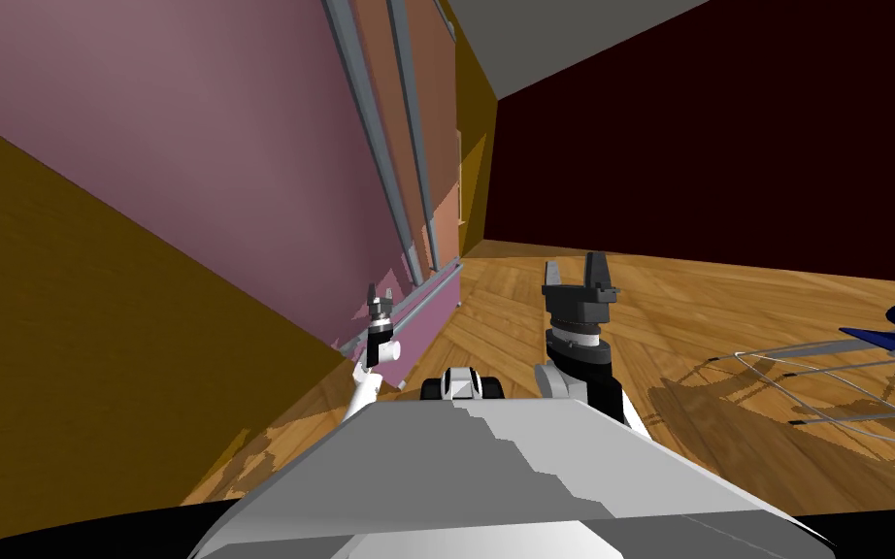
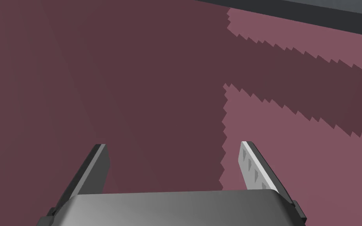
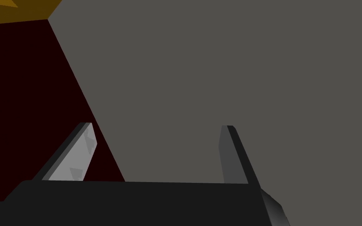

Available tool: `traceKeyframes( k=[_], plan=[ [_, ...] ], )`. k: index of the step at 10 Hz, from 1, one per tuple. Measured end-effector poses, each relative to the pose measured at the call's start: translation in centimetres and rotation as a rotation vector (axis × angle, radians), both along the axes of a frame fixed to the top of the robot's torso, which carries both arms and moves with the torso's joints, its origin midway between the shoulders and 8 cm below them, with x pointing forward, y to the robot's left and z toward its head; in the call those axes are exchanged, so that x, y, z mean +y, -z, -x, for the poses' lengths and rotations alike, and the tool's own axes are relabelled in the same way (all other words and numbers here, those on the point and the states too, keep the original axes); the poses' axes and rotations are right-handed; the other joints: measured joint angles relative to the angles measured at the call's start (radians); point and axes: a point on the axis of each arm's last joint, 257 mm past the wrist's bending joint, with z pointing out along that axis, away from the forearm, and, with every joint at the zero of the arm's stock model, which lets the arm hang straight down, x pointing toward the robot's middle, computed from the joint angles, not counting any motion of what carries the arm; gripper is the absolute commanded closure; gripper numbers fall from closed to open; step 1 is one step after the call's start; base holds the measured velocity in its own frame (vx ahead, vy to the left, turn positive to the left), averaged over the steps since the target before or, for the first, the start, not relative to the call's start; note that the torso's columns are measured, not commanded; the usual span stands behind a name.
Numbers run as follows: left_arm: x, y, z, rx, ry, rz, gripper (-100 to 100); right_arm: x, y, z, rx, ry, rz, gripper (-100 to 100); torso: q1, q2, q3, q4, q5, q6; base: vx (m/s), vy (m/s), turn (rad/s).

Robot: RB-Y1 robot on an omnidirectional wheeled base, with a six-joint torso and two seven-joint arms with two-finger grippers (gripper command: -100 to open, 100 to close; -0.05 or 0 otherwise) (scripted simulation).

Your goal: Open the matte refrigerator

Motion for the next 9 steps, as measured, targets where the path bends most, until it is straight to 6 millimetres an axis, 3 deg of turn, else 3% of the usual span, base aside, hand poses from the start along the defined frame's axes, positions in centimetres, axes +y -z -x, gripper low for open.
traceKeyframes(
  k=[9],
  plan=[
    [3.2, 3.8, -1.7, 0.029, -0.033, 0.112, -100, 0.0, 0.0, 0.0, 0.000, 0.000, 0.000, 0, 0.001, 0.000, 0.000, 0.000, 0.000, 0.000, 0.058, -0.050, 0.003]
  ],
)
